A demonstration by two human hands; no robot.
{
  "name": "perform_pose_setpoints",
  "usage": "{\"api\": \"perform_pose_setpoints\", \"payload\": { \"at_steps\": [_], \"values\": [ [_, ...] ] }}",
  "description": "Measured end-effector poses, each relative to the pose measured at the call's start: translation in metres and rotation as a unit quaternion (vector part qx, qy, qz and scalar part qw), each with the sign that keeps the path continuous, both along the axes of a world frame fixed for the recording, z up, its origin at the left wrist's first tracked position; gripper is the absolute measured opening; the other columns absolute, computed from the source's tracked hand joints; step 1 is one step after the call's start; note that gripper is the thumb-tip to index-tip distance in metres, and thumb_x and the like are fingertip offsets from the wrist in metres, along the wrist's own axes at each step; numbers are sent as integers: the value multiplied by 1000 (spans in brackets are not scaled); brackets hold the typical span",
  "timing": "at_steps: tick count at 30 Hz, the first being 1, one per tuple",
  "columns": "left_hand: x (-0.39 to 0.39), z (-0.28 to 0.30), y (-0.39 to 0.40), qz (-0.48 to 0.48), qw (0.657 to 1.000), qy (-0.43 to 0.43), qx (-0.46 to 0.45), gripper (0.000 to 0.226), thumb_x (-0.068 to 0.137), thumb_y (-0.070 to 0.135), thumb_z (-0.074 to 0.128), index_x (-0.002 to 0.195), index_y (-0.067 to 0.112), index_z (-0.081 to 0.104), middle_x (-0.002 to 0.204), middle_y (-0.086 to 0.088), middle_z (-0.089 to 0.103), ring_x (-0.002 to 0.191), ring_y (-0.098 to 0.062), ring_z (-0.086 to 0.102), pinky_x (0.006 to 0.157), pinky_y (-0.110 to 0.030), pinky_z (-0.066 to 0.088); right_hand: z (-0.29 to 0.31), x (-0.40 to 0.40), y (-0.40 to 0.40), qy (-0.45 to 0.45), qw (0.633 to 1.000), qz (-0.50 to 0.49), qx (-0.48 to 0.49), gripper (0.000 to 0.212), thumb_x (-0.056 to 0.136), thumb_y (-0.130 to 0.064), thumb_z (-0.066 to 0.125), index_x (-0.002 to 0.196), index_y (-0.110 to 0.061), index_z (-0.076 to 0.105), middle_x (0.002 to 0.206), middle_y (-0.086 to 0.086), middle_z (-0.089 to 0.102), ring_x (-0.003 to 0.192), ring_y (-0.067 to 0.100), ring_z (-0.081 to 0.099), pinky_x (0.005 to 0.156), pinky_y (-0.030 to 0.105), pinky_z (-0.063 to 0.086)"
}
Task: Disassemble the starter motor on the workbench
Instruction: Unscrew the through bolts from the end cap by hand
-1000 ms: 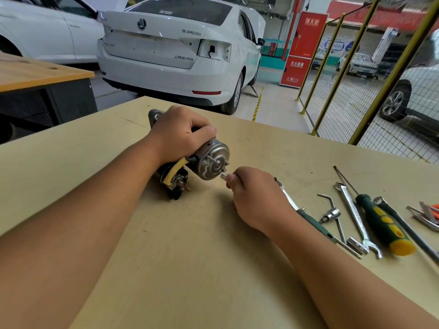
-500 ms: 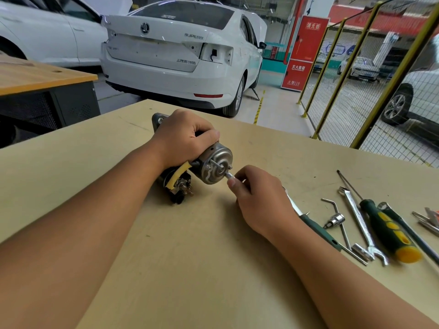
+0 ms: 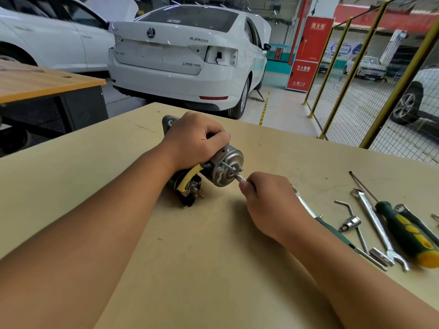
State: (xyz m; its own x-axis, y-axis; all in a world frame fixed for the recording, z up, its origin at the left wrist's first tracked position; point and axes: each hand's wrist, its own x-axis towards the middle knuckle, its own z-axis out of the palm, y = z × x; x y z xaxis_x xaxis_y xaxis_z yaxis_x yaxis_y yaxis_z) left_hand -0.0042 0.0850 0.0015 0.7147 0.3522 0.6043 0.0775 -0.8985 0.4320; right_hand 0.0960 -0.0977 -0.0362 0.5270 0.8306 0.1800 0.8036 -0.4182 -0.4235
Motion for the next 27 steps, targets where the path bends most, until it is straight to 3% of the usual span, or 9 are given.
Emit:
{"api": "perform_pose_setpoints", "payload": {
  "at_steps": [8, 12, 16, 20, 27],
  "values": [
    [-1, 0, 2, 3, 1000, -2, -5, 42, 90, 45, 52, 76, 15, 78, 69, -3, 71, 74, -24, 68, 74, -48, 56, -10, 6, 1, 46, 994, -18, 93, 25, 93, -37, 67, 81, -29, 47, 80, -10, 55, 69, 8, 48, 54, 30, 31],
    [-1, 0, 1, 2, 1000, -2, -2, 47, 89, 49, 49, 76, 14, 78, 68, -4, 70, 73, -25, 67, 72, -48, 56, -7, 4, 2, 37, 994, 0, 104, 21, 97, -43, 60, 84, -28, 54, 76, -11, 56, 69, 6, 50, 55, 26, 30],
    [0, 0, 2, 5, 1000, 1, 0, 52, 87, 52, 47, 75, 11, 76, 69, -7, 70, 74, -27, 67, 73, -49, 55, -7, 2, 4, 9, 996, 2, 89, 40, 105, -37, 46, 69, -20, 45, 71, -4, 45, 66, 9, 40, 54, 23, 19],
    [0, -1, 2, 7, 1000, 1, 0, 53, 87, 54, 46, 75, 13, 77, 69, -5, 70, 73, -25, 67, 72, -48, 56, -7, 3, 4, -6, 995, 5, 95, 19, 101, -35, 56, 85, -26, 54, 82, -12, 48, 75, 2, 42, 61, 12, 23],
    [0, -2, 3, 7, 1000, -3, -1, 52, 87, 54, 46, 75, 14, 77, 69, -4, 71, 73, -24, 68, 73, -48, 56, -5, 3, 3, -3, 994, 15, 108, 15, 97, -33, 64, 86, -27, 55, 84, -12, 48, 75, 1, 42, 60, 12, 26]
  ]
}}
